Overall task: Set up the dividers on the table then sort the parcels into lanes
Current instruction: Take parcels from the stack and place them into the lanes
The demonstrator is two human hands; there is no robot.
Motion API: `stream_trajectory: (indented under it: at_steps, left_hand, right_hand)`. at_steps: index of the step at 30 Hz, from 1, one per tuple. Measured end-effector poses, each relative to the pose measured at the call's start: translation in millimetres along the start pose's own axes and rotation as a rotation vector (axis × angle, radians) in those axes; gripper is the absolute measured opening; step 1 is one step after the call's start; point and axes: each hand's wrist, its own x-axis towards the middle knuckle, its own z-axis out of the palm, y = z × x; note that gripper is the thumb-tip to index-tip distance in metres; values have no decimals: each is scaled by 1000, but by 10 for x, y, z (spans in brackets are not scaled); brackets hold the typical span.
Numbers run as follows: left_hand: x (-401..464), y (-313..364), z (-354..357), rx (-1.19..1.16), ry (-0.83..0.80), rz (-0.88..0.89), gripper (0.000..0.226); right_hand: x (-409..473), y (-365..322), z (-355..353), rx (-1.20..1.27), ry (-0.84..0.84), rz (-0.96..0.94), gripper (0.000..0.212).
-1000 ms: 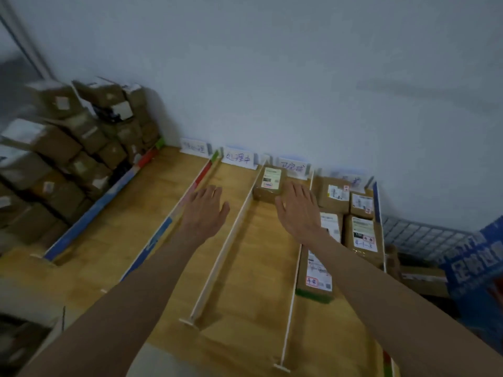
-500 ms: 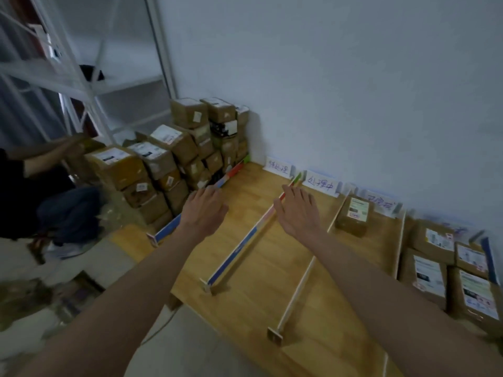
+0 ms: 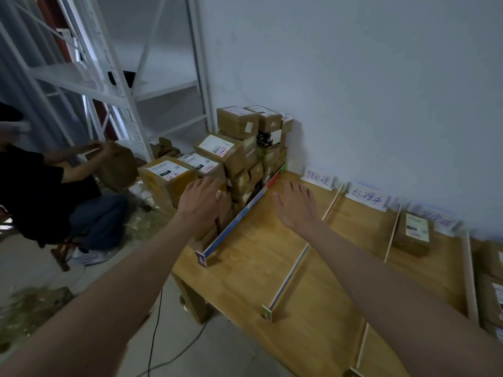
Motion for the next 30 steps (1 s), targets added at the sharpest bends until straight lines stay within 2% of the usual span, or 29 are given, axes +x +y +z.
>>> stream_trajectory:
  at_steps: [8, 17, 24, 30]
  left_hand:
    - [971, -607, 62, 66, -6, 5, 52]
    - [2271, -1123, 187, 78, 2, 1, 54]
    - [3139, -1237, 295, 38, -2, 58, 56]
    - [3688, -1061, 452, 14, -72, 53, 52]
  right_hand:
    - [1062, -419, 342, 25, -12, -21, 51]
    - [2365, -561, 480, 77, -56, 24, 54]
    - [3250, -595, 408, 137, -33, 102, 51]
    - [3837, -628, 366, 201, -50, 238, 50]
